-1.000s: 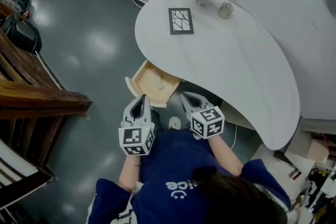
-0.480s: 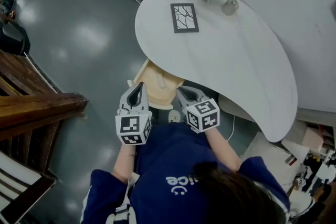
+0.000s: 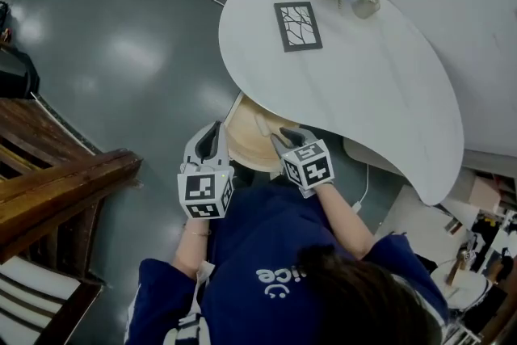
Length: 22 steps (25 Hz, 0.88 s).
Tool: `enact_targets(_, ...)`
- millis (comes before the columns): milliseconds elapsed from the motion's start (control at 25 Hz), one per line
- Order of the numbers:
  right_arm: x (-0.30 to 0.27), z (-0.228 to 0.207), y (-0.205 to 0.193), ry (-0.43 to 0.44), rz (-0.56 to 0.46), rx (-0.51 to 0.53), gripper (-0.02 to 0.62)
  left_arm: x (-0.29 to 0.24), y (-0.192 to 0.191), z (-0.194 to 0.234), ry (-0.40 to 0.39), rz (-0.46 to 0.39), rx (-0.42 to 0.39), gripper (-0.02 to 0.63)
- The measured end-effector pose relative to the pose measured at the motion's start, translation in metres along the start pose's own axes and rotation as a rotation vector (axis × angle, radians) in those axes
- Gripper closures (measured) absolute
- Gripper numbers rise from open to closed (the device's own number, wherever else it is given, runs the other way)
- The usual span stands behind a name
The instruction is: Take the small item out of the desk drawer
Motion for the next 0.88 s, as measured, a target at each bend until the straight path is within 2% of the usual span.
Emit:
enact_targets(280,-0.044,0.011,-0.01,-0.021,0.163,0.044,0.406,-0.01,0.004,0.04,-0.024,0.015,-0.017,0.601)
enact_targets(520,-0.07,0.014,-0.023,-0.036,0.262,0.097,0.402,-0.008,0.004,0.049,-0.014,0.031,-0.008,0.601)
enact_targets(880,-0.111,-0.008,-0.041,-0.119,0.375,0.271,0.386,-0.005,-0.02,0.043,0.007,0.111,0.014,0.601)
Point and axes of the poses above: the fingertips, and each gripper's own axes: x backward along the fingers, z to its left, y out of its top, the point moved 4 cm from there along x, backward along the fingers, and after that the axes turned 5 degrees about -z, right-handed, at the moved point
